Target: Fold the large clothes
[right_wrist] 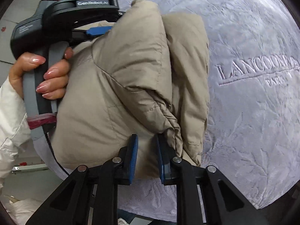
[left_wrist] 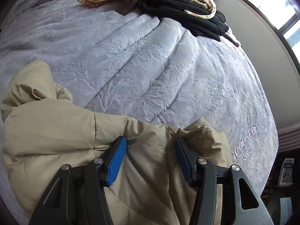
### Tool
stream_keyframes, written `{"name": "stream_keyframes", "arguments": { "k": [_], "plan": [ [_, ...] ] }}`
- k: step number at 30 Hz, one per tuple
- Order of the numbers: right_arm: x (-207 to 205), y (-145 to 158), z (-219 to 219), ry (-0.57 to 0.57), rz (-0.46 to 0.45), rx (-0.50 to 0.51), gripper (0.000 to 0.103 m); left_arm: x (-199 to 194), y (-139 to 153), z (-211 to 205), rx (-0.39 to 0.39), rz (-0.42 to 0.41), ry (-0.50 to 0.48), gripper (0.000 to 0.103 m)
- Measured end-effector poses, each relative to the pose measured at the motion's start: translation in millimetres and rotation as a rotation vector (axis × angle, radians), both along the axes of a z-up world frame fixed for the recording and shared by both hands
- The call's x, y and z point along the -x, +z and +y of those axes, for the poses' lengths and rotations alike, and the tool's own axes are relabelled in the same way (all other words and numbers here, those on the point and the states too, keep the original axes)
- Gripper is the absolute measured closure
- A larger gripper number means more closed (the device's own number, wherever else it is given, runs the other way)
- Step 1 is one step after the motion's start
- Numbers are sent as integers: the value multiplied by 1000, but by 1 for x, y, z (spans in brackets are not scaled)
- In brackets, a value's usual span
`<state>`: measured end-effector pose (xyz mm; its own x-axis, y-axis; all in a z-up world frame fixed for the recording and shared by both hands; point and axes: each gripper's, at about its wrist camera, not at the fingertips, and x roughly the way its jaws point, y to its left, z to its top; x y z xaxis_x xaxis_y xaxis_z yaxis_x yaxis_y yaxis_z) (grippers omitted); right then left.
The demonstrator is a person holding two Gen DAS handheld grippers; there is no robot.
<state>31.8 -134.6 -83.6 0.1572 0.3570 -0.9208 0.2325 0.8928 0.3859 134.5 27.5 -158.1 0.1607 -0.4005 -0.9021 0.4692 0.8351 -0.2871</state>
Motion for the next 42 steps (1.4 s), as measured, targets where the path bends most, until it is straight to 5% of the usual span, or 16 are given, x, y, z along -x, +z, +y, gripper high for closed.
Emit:
{"name": "stream_keyframes", "arguments": {
  "k": [13,21,32,42],
  "plan": [
    [-9,-21,-7,-29,47,-39,90,1,-4,-9,-45,-1,-26,47],
    [-20,-31,3,-25,59,-20,90,19,30,5,-35,-19,-44,47],
    [-23,-24,19,-23,68,10,89,90,68,84,-15,-13,-38,47],
    [-7,19,33,9,22,128,86,134,44,159,-72,9,61,47]
  ]
}}
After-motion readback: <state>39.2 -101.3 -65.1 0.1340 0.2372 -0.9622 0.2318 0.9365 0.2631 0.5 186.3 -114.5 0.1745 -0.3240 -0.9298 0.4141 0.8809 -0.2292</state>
